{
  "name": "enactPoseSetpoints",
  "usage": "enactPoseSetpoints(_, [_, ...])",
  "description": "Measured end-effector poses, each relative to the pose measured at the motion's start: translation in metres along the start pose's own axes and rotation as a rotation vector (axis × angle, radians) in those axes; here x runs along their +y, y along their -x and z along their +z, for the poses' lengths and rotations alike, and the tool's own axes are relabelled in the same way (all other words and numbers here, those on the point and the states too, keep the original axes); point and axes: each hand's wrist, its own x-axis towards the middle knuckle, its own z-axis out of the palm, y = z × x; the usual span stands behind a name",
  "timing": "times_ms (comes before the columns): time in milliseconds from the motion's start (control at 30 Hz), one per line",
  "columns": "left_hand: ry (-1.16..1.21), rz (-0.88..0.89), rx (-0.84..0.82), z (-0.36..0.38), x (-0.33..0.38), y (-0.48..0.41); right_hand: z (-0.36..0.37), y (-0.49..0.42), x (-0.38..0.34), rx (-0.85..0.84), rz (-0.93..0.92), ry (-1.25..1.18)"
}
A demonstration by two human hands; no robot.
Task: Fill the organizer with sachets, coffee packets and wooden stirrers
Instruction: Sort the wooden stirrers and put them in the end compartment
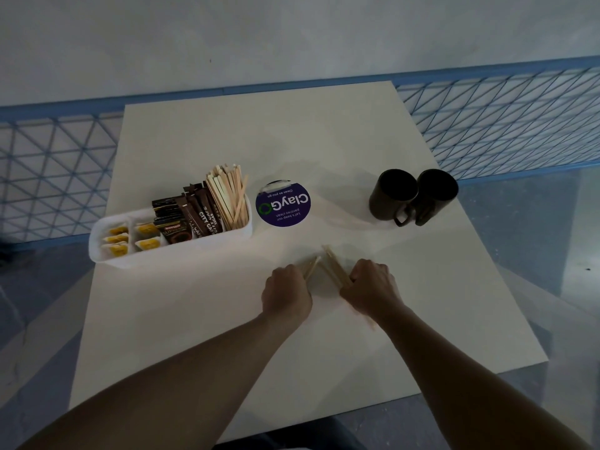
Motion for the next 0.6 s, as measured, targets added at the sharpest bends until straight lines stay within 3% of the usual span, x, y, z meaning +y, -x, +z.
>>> enactPoseSetpoints(333, [-0.058, 0.065, -0.049, -0.002, -0.005, 0.000, -0.001, 0.008, -0.007, 0.019, -0.070, 0.070])
enactPoseSetpoints(600, [-0.055, 0.068, -0.037, -0.009, -0.015, -0.002, -0.010, 0.003, 0.000, -0.024, 0.013, -0.090])
